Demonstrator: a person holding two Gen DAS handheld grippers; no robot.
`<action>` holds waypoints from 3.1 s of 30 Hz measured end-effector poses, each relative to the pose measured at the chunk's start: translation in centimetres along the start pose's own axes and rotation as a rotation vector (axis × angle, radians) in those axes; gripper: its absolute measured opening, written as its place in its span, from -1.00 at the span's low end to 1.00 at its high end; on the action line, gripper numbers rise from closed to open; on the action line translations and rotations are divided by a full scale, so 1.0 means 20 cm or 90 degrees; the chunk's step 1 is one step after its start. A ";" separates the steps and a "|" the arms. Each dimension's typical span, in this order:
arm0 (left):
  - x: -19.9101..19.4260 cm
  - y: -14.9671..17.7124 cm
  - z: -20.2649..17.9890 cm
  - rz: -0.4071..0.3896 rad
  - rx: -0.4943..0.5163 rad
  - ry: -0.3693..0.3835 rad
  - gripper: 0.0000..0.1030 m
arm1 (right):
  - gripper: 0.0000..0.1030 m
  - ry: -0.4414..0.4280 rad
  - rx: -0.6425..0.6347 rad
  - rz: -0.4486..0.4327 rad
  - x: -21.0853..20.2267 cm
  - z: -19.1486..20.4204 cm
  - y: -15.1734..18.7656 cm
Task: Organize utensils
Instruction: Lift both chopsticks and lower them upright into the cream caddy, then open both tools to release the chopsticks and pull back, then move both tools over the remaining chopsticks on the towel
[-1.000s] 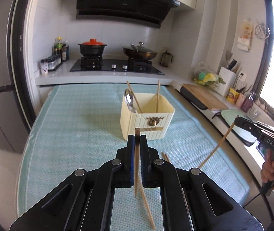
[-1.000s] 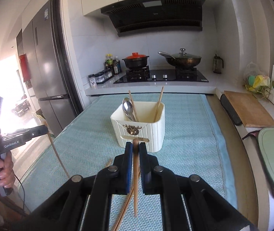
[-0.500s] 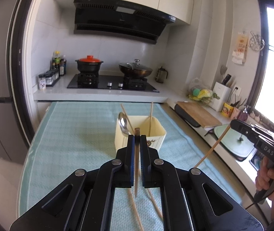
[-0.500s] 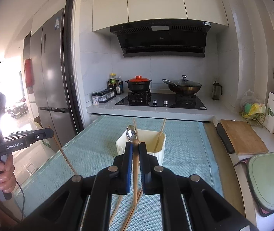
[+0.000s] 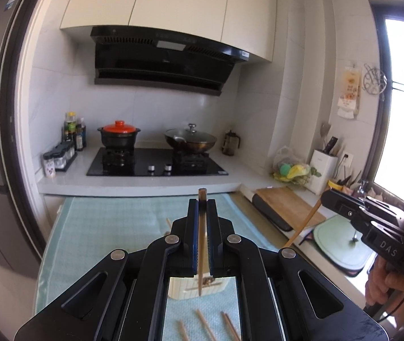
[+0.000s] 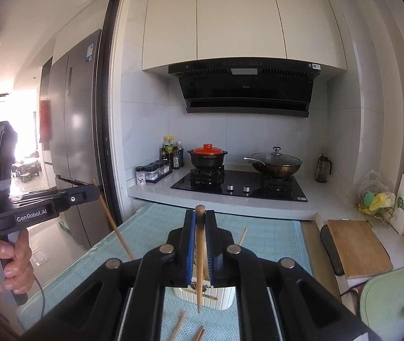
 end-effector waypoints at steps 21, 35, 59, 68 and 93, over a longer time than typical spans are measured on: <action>0.92 0.33 0.12 0.203 -0.074 0.021 -0.95 | -0.86 0.027 0.083 0.187 0.96 -0.31 0.14; 1.07 0.41 0.13 0.254 -0.083 0.014 -0.21 | -0.83 0.042 0.121 0.293 1.28 -0.37 0.30; -0.19 1.53 -0.22 0.371 -0.114 -0.044 0.65 | -0.10 0.126 0.006 0.252 -0.01 -0.44 1.01; -0.37 1.69 -0.37 0.353 -0.085 -0.088 0.65 | -0.10 0.191 0.029 0.309 -0.32 -0.46 1.62; -0.37 1.75 -0.36 0.364 -0.068 -0.112 0.66 | -0.60 0.079 0.130 0.413 0.13 -0.26 1.72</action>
Point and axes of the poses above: each gripper's, at about its wrist camera, not at the fingertips, and x roughly the way its jaws point, z to its left, y to its underside, the point moved 6 cm from there along x, roughly the way its jaws point, and after that the axes turned 13 degrees about x, right-handed, at the moved point
